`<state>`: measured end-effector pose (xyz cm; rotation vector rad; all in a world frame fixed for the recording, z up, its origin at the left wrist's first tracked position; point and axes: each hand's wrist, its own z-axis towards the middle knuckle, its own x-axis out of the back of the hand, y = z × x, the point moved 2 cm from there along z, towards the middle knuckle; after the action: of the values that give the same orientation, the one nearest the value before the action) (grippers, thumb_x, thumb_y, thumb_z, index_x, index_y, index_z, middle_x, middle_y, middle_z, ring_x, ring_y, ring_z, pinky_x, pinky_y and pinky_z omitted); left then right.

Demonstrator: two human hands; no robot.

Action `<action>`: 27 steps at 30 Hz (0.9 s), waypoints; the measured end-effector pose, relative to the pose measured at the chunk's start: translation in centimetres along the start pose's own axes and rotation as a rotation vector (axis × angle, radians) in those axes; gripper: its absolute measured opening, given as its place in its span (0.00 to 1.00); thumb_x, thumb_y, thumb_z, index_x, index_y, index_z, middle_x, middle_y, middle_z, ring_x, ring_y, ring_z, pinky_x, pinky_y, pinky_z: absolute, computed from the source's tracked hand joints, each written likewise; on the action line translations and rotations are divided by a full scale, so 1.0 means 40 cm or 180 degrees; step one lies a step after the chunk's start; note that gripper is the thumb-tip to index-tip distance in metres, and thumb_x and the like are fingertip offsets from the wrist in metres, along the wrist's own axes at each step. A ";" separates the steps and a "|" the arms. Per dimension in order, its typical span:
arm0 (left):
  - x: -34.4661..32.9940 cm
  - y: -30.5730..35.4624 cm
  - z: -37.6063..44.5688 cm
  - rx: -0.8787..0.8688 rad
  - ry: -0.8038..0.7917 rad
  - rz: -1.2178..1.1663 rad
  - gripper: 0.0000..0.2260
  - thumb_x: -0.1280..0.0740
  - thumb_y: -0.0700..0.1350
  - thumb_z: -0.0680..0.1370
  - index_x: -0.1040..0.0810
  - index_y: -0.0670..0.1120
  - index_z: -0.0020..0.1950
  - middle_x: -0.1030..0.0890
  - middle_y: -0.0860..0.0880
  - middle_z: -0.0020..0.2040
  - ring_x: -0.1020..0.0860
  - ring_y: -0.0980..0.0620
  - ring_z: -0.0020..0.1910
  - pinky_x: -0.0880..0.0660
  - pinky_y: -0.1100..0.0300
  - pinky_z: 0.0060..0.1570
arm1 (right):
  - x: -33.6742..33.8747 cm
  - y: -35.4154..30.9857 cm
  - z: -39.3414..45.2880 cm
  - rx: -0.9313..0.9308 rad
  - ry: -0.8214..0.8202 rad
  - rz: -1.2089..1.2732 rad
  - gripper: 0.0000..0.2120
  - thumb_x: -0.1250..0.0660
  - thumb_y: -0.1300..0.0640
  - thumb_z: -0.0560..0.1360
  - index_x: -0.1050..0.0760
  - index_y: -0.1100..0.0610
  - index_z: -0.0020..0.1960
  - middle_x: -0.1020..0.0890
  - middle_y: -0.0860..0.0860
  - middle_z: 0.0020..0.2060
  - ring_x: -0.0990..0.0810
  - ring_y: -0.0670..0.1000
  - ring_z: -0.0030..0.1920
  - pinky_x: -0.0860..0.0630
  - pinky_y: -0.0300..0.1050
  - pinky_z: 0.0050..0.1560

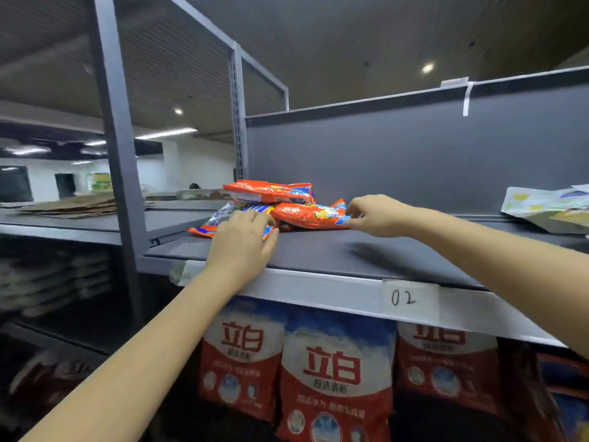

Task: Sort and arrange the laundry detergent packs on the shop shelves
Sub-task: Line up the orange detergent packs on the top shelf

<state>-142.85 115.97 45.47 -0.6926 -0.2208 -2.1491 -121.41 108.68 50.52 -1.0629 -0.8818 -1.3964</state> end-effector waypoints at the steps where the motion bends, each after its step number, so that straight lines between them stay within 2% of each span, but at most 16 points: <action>1: -0.021 -0.025 0.031 0.0085 -0.0093 0.0030 0.13 0.39 0.48 0.79 0.21 0.42 0.53 0.20 0.43 0.50 0.24 0.40 0.52 0.28 0.50 0.45 | -0.002 -0.002 0.049 -0.0063 -0.0068 -0.0009 0.18 0.43 0.51 0.80 0.29 0.61 0.65 0.24 0.56 0.61 0.26 0.56 0.60 0.33 0.41 0.50; 4: -0.085 -0.104 0.141 0.0278 -0.0168 0.0262 0.13 0.42 0.49 0.81 0.24 0.43 0.58 0.22 0.44 0.56 0.27 0.43 0.57 0.30 0.50 0.51 | -0.008 -0.015 0.199 -0.0187 -0.0203 0.0092 0.20 0.43 0.49 0.80 0.25 0.62 0.60 0.21 0.56 0.57 0.24 0.56 0.57 0.29 0.45 0.52; 6: -0.121 -0.153 0.223 0.0459 -0.0122 0.0286 0.14 0.43 0.50 0.81 0.25 0.43 0.60 0.24 0.44 0.58 0.28 0.43 0.58 0.30 0.50 0.54 | -0.015 -0.025 0.296 -0.0297 -0.0222 0.0442 0.20 0.42 0.49 0.79 0.24 0.64 0.57 0.21 0.57 0.53 0.23 0.56 0.52 0.29 0.44 0.48; 9: -0.186 -0.225 0.327 0.0917 -0.0079 0.0009 0.16 0.43 0.50 0.81 0.28 0.43 0.63 0.26 0.43 0.62 0.30 0.43 0.62 0.31 0.49 0.57 | -0.033 -0.044 0.419 -0.0543 -0.0198 0.1152 0.14 0.42 0.51 0.78 0.27 0.63 0.47 0.23 0.59 0.44 0.25 0.54 0.39 0.28 0.43 0.40; 10: -0.217 -0.252 0.353 0.1162 -0.0147 -0.0114 0.17 0.43 0.51 0.81 0.28 0.42 0.65 0.27 0.42 0.63 0.31 0.42 0.63 0.31 0.49 0.58 | -0.043 -0.050 0.452 -0.0634 -0.0263 0.1273 0.14 0.42 0.50 0.78 0.28 0.62 0.48 0.24 0.59 0.44 0.24 0.54 0.39 0.25 0.44 0.41; 12: -0.277 -0.301 0.389 0.1779 -0.0415 -0.0537 0.21 0.44 0.53 0.81 0.29 0.40 0.66 0.28 0.39 0.65 0.31 0.40 0.64 0.31 0.49 0.59 | -0.066 -0.063 0.500 -0.0813 -0.0340 0.1252 0.20 0.44 0.47 0.80 0.30 0.63 0.61 0.25 0.60 0.55 0.22 0.58 0.53 0.26 0.48 0.54; 13: -0.300 -0.319 0.398 0.2051 -0.0605 -0.0809 0.23 0.44 0.54 0.81 0.29 0.39 0.66 0.27 0.38 0.65 0.30 0.39 0.64 0.31 0.50 0.59 | -0.074 -0.069 0.517 -0.0930 -0.0311 0.1208 0.24 0.45 0.45 0.80 0.34 0.62 0.67 0.27 0.60 0.63 0.25 0.59 0.61 0.29 0.49 0.59; 15: -0.330 -0.338 0.405 0.2268 -0.0962 -0.1210 0.25 0.45 0.56 0.81 0.29 0.37 0.66 0.26 0.38 0.65 0.28 0.39 0.63 0.31 0.53 0.58 | -0.084 -0.083 0.546 -0.1118 -0.0299 0.1299 0.27 0.46 0.43 0.80 0.35 0.61 0.70 0.31 0.58 0.68 0.28 0.59 0.64 0.29 0.49 0.60; 17: -0.333 -0.342 0.403 0.2223 -0.1099 -0.1316 0.26 0.46 0.57 0.81 0.30 0.36 0.67 0.26 0.39 0.65 0.28 0.40 0.63 0.32 0.55 0.57 | -0.080 -0.097 0.561 -0.1210 -0.0396 0.1482 0.21 0.45 0.43 0.80 0.29 0.60 0.60 0.27 0.57 0.61 0.23 0.57 0.57 0.23 0.47 0.53; 19: -0.323 -0.343 0.398 0.2159 -0.1108 -0.1333 0.26 0.47 0.57 0.82 0.30 0.37 0.67 0.26 0.39 0.65 0.27 0.40 0.63 0.31 0.54 0.57 | -0.070 -0.110 0.565 -0.1295 -0.0416 0.1486 0.16 0.43 0.46 0.80 0.29 0.60 0.51 0.25 0.57 0.52 0.21 0.55 0.48 0.23 0.43 0.43; 23: -0.311 -0.345 0.391 0.2098 -0.1230 -0.1507 0.23 0.47 0.53 0.82 0.30 0.37 0.67 0.26 0.39 0.65 0.27 0.41 0.62 0.31 0.55 0.54 | -0.059 -0.139 0.541 -0.1422 -0.0102 0.0854 0.17 0.41 0.45 0.79 0.29 0.61 0.49 0.25 0.56 0.47 0.25 0.54 0.40 0.31 0.42 0.30; 25: -0.291 -0.348 0.378 0.2062 -0.1257 -0.1707 0.21 0.46 0.52 0.82 0.30 0.38 0.66 0.26 0.40 0.64 0.26 0.42 0.61 0.31 0.56 0.51 | -0.054 -0.156 0.514 -0.1510 0.0069 0.0906 0.16 0.39 0.47 0.79 0.30 0.61 0.48 0.26 0.55 0.42 0.28 0.51 0.34 0.36 0.42 0.27; 27: -0.282 -0.361 0.358 0.2009 -0.1267 -0.2031 0.20 0.43 0.51 0.81 0.30 0.38 0.65 0.25 0.40 0.63 0.26 0.42 0.60 0.31 0.56 0.50 | -0.045 -0.174 0.478 -0.1593 0.0204 0.1253 0.15 0.36 0.50 0.78 0.31 0.62 0.41 0.27 0.54 0.37 0.29 0.50 0.33 0.35 0.41 0.27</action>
<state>-142.77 138.17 52.35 -0.7161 -1.4254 -2.2844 -126.12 128.00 55.25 -1.4662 -0.2480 -1.3292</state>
